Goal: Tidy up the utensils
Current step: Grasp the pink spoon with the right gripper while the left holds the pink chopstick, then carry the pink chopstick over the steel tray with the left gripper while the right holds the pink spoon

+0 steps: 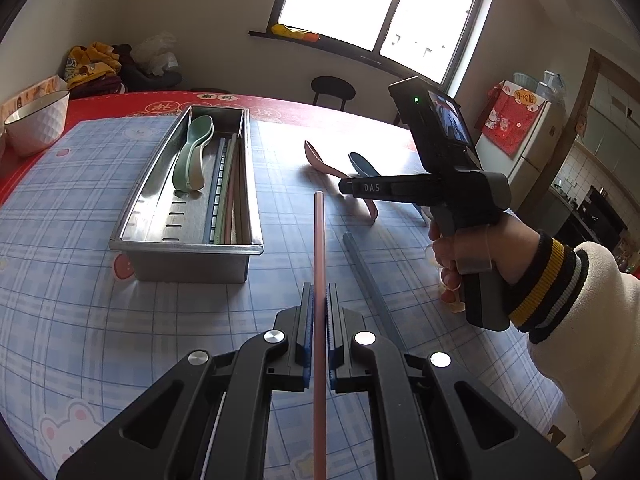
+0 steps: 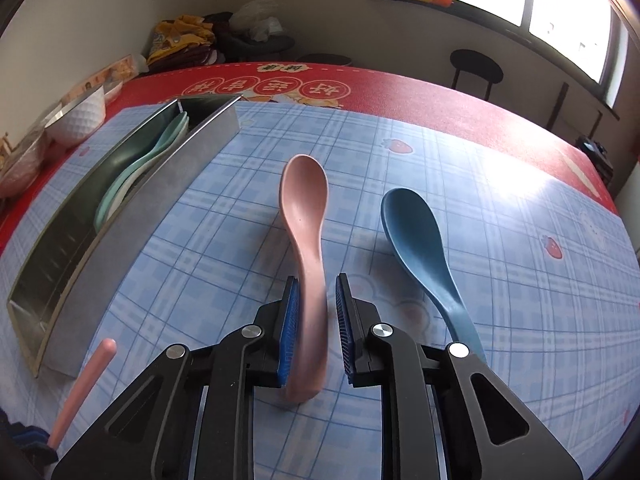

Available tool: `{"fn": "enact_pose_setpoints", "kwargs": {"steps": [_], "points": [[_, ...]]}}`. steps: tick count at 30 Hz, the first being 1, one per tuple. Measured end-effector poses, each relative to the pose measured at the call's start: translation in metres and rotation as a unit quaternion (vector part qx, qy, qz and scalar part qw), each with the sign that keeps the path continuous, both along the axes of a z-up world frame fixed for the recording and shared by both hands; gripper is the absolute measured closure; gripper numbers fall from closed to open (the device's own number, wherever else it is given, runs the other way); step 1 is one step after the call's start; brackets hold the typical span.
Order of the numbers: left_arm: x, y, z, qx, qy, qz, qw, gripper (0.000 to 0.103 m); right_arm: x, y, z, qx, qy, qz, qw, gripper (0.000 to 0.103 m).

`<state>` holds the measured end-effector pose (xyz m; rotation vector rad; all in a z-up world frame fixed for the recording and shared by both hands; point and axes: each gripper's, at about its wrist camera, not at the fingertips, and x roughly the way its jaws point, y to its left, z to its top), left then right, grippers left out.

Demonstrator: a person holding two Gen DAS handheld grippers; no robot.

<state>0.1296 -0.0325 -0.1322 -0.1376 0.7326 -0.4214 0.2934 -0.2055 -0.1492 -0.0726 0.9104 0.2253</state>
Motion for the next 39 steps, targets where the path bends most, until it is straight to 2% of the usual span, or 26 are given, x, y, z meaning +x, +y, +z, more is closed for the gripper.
{"fn": "enact_pose_setpoints", "kwargs": {"steps": [8,12,16,24,31,39], "points": [[0.003,0.002,-0.002,-0.005,0.005,0.002,1.0000,0.097,-0.003,-0.012,0.004,0.043,0.002,-0.005,0.999,0.090],[0.003,0.000,-0.002,0.001,0.004,-0.002,1.0000,0.097,-0.019,-0.022,0.017,0.098,-0.002,-0.005,0.995,0.090],[0.003,-0.003,-0.002,0.007,0.003,-0.004,1.0000,0.097,-0.043,-0.026,0.025,0.131,-0.015,-0.003,0.991,0.090],[-0.002,-0.002,0.000,0.014,-0.006,0.011,0.9998,0.097,-0.076,-0.028,0.022,0.145,-0.037,0.002,0.989,0.090],[0.002,0.010,0.001,-0.004,0.003,0.032,0.9995,0.097,-0.081,-0.027,0.018,0.153,-0.044,0.014,0.987,0.090],[-0.005,0.010,0.012,-0.004,-0.008,0.025,0.9997,0.097,-0.082,-0.038,0.016,0.180,-0.048,0.007,0.982,0.090]]}}
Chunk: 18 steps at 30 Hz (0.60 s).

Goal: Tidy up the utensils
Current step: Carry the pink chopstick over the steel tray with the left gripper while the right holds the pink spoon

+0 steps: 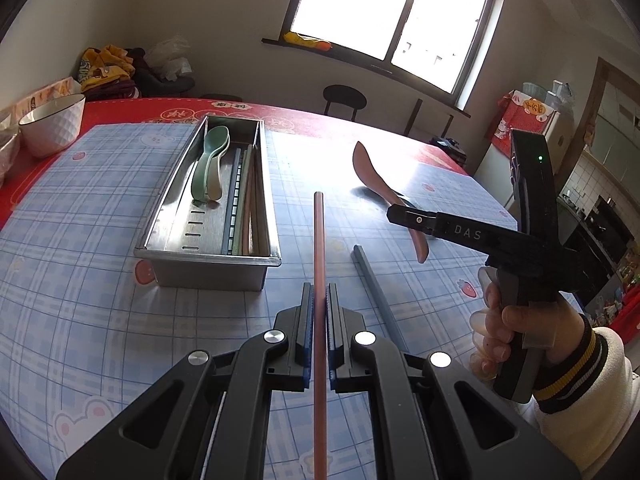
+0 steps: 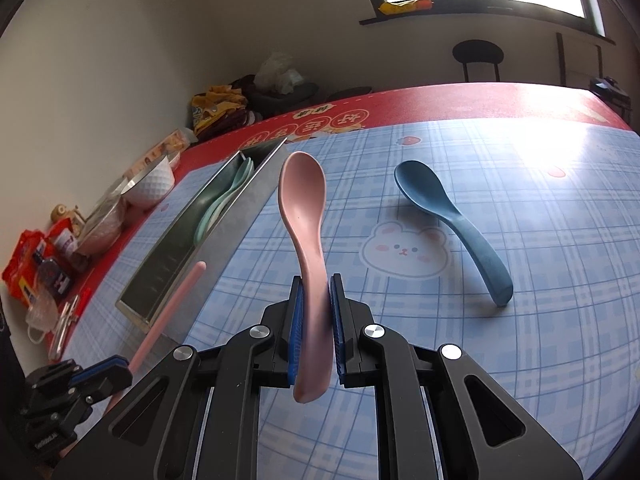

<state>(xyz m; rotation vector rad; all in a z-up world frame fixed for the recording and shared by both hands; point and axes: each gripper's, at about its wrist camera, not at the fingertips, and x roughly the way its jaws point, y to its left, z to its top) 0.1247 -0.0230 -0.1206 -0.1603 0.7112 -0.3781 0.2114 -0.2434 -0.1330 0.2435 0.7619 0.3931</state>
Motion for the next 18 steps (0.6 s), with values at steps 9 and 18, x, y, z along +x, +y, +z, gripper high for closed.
{"fn": "enact_pose_setpoints", "kwargs": {"steps": [9,18], "points": [[0.003,0.012,0.022,-0.017,-0.014,0.002,0.9998,0.097,0.000,-0.003,-0.001,0.010,-0.002,-0.002,1.000,0.090],[0.016,0.038,0.051,-0.024,-0.029,0.024,0.9990,0.097,-0.003,-0.006,-0.001,0.015,-0.006,-0.006,1.000,0.090]]}}
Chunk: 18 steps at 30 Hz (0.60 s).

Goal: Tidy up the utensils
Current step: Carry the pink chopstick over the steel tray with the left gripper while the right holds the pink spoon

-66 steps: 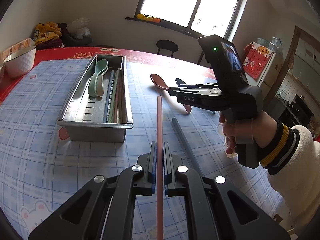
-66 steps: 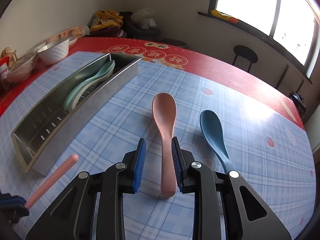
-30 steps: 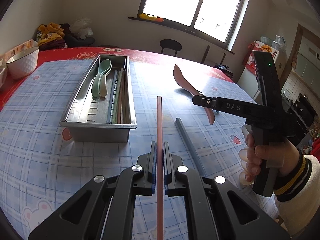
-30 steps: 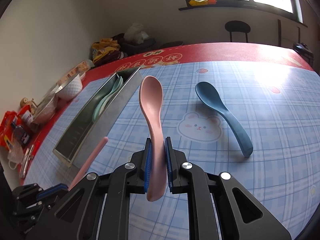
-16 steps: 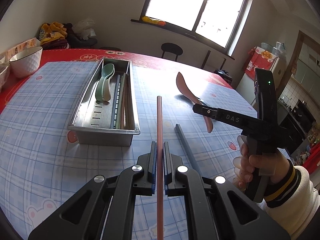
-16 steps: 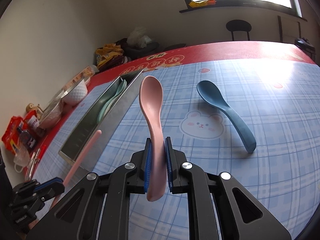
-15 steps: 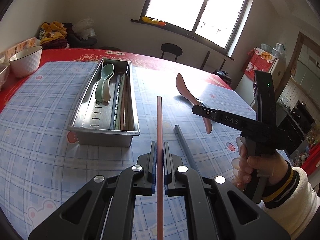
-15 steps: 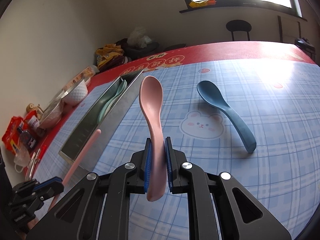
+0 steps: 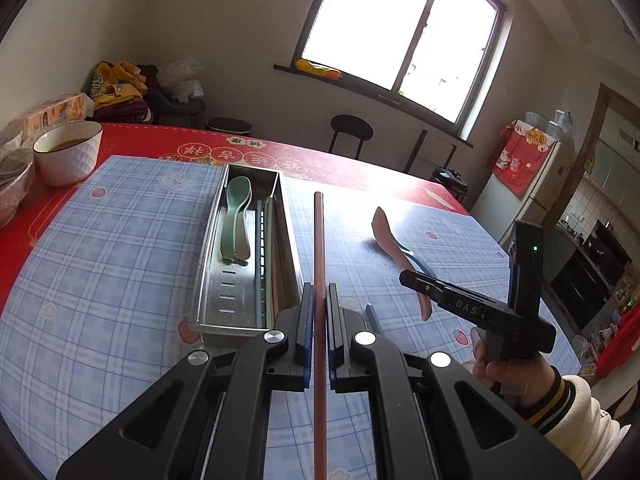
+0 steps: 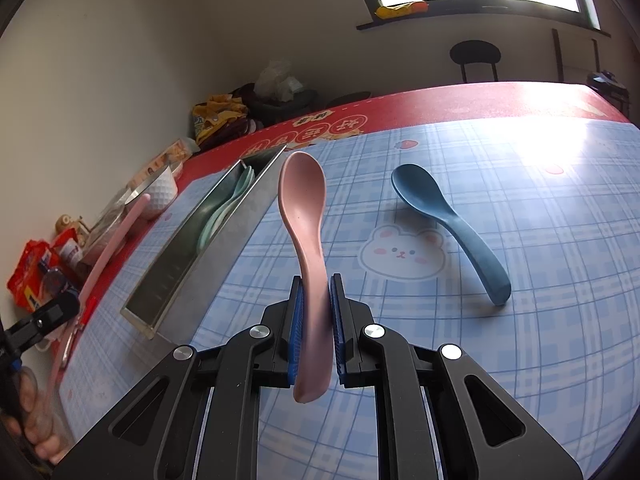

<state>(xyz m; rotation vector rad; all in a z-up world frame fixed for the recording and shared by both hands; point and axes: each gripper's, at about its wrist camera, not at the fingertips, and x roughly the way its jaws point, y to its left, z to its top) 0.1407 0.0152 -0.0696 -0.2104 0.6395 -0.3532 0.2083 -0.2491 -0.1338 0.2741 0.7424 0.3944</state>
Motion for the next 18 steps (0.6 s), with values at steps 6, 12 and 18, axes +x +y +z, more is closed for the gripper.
{"fn": "enact_pose_setpoints", "kwargs": {"steps": [6,12,18], "points": [[0.022,0.019,0.020,-0.010,0.005,0.007,0.9999,0.097,-0.002,-0.002,0.000,0.000,-0.003,-0.009,1.000,0.090],[0.061,0.025,0.026,-0.006,0.021,0.010,0.9997,0.097,-0.002,-0.002,-0.001,0.000,-0.002,-0.019,1.000,0.090],[0.100,0.016,0.009,0.014,0.054,0.012,0.9984,0.097,-0.001,-0.005,-0.002,0.009,0.001,-0.025,1.000,0.090]]}}
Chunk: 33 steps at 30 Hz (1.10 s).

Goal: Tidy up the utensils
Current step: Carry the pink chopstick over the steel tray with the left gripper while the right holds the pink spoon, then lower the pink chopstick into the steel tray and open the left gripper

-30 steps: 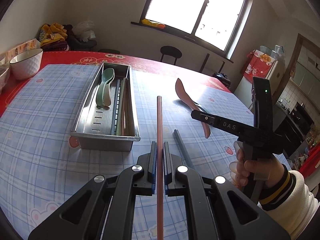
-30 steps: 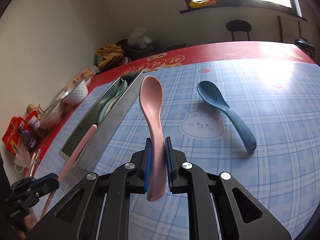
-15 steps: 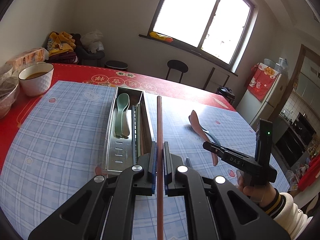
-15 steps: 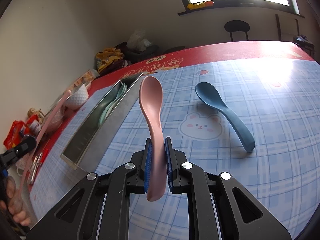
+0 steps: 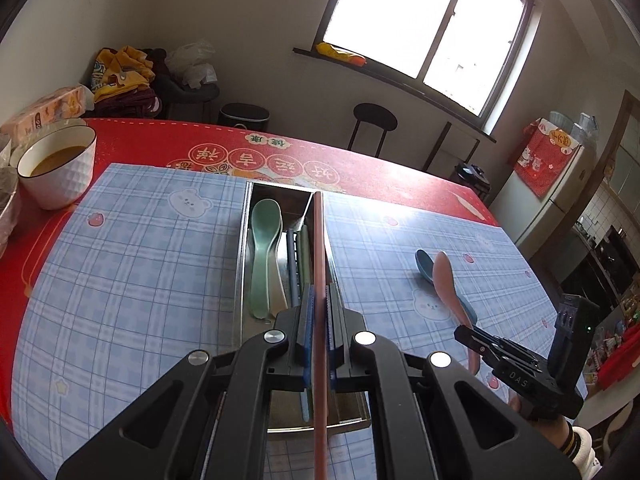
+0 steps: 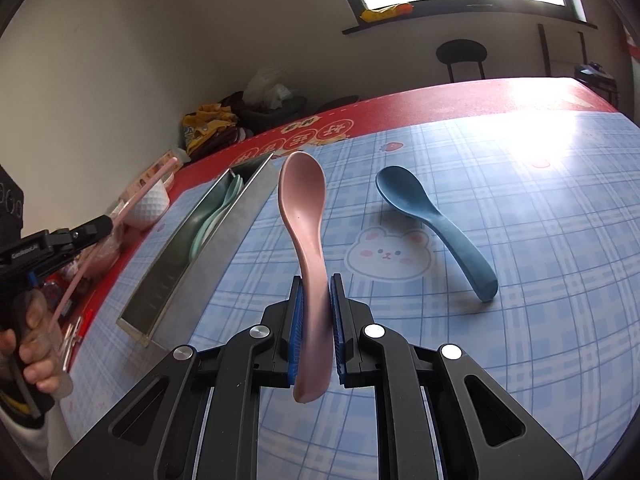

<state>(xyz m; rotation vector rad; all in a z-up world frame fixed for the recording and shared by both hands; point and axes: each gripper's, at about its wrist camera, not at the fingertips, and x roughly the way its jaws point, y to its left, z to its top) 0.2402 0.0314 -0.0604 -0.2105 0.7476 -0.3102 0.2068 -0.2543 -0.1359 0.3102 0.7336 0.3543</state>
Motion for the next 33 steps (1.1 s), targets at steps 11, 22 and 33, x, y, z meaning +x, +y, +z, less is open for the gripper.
{"fn": "enact_pose_setpoints", "kwargs": {"steps": [11,22,33], "points": [[0.064,-0.018,-0.036,-0.006,0.093,0.022,0.9954,0.097,0.000,-0.006,-0.001,0.009,0.001,-0.007,1.000,0.090],[0.095,-0.035,-0.052,0.047,0.135,0.026,0.9894,0.097,-0.001,-0.009,-0.001,0.013,0.001,-0.007,1.000,0.090],[0.082,-0.041,-0.045,0.067,0.120,0.002,0.9906,0.096,-0.001,-0.010,0.000,0.013,0.001,-0.006,1.000,0.090]]}}
